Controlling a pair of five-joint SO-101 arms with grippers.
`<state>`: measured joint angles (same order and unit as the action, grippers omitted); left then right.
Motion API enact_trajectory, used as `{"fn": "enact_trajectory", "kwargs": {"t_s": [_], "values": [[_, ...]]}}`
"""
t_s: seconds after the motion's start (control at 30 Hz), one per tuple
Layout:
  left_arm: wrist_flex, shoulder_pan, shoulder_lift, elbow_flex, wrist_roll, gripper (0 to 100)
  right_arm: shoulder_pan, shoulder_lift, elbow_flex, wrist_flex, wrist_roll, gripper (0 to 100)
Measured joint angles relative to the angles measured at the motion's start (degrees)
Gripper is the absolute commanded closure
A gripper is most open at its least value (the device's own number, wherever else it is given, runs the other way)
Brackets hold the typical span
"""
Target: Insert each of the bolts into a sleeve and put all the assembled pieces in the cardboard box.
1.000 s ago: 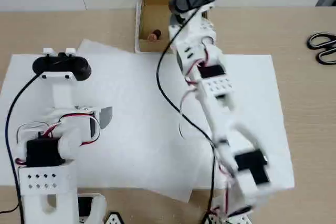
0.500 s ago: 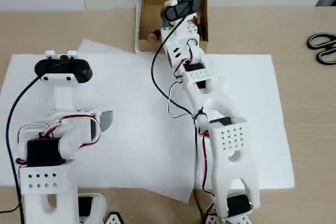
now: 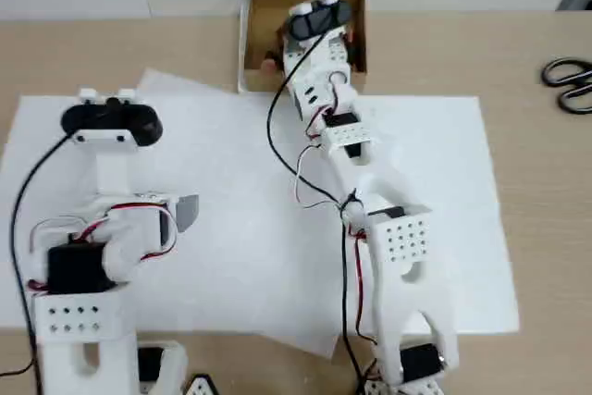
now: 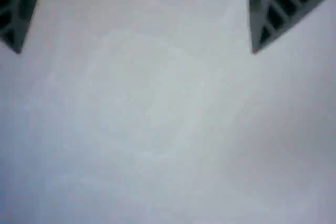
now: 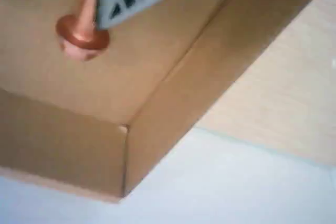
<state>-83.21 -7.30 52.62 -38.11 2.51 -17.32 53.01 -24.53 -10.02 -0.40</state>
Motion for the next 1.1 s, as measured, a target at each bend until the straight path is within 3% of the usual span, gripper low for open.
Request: {"fn": "enact_trajectory", "kwargs": {"t_s": [0.23,0.47,0.8,1.1], "values": [[0.0,0.0,0.0,0.0,0.0,74,2.3,-3.9,0.0,6.0,0.0,81.5],[1.6,0.0,0.0,0.0,0.0,74,4.0,-20.3,0.0,19.0,0.0,81.5],[1.0,0.0,1.7,4.9,0.0,74,4.0,-50.6,0.0,52.9,0.0,81.5],[0.7,0.0,18.9,5.9,0.0,74,4.0,-75.1,-0.3,81.3,0.0,81.5]]}}
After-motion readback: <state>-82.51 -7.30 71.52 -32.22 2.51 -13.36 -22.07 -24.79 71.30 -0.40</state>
